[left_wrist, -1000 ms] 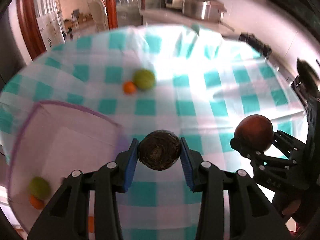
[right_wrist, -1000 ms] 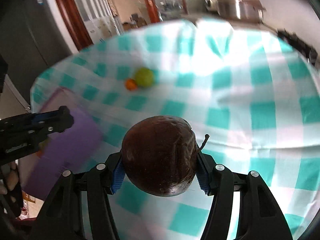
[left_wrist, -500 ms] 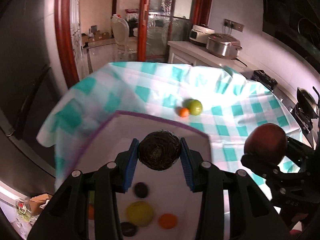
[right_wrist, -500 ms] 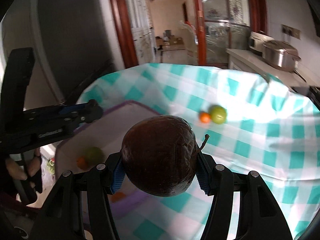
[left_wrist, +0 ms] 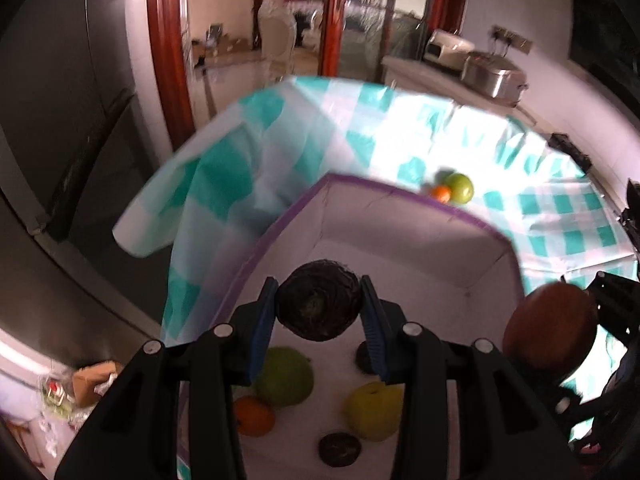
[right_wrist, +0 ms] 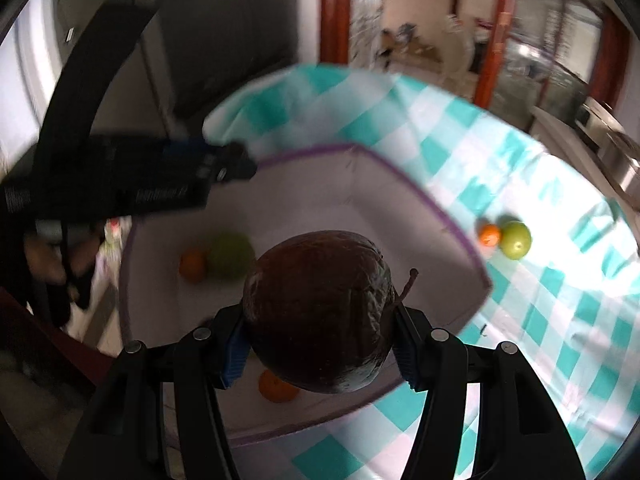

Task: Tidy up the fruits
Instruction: 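Carry the apple and dark fruit over the box with both tools, then open the left tool to drop the dark fruit while the right tool drops the apple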

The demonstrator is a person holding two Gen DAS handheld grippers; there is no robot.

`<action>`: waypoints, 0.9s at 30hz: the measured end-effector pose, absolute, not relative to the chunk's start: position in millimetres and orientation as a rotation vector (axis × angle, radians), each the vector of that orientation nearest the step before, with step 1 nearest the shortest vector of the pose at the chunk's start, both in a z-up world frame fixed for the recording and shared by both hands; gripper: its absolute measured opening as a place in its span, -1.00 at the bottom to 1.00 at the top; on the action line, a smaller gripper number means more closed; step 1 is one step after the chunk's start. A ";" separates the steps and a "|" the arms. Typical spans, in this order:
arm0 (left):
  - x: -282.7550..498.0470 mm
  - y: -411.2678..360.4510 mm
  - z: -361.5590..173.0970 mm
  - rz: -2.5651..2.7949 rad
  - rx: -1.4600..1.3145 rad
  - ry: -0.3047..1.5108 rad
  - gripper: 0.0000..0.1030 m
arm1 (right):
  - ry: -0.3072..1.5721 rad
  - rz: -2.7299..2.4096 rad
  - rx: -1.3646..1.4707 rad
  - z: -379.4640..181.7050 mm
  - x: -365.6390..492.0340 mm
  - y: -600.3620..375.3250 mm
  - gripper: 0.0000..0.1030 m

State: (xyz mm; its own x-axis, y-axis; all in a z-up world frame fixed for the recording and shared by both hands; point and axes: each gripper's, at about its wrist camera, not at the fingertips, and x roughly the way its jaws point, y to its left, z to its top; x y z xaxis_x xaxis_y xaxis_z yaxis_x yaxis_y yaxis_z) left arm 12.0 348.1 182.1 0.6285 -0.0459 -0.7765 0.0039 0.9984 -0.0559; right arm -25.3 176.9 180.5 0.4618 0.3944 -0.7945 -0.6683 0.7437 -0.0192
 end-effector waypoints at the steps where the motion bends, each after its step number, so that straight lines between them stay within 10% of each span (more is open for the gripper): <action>1: 15.5 349.3 175.3 -0.021 -0.048 0.919 -0.20 | 0.895 0.685 -0.391 171.0 -22.6 185.4 0.12; 27: 47.7 332.2 81.6 0.034 0.101 1.276 -0.08 | 1.333 0.573 -0.635 63.2 15.2 228.2 0.12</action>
State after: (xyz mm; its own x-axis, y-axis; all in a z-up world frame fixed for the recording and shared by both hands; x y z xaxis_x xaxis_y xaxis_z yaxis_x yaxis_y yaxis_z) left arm 47.7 332.2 81.6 0.2909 0.0818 -0.9532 0.0308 0.9950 0.0948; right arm 15.2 228.2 63.2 0.1498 0.0197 -0.9885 -0.7037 0.7045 -0.0926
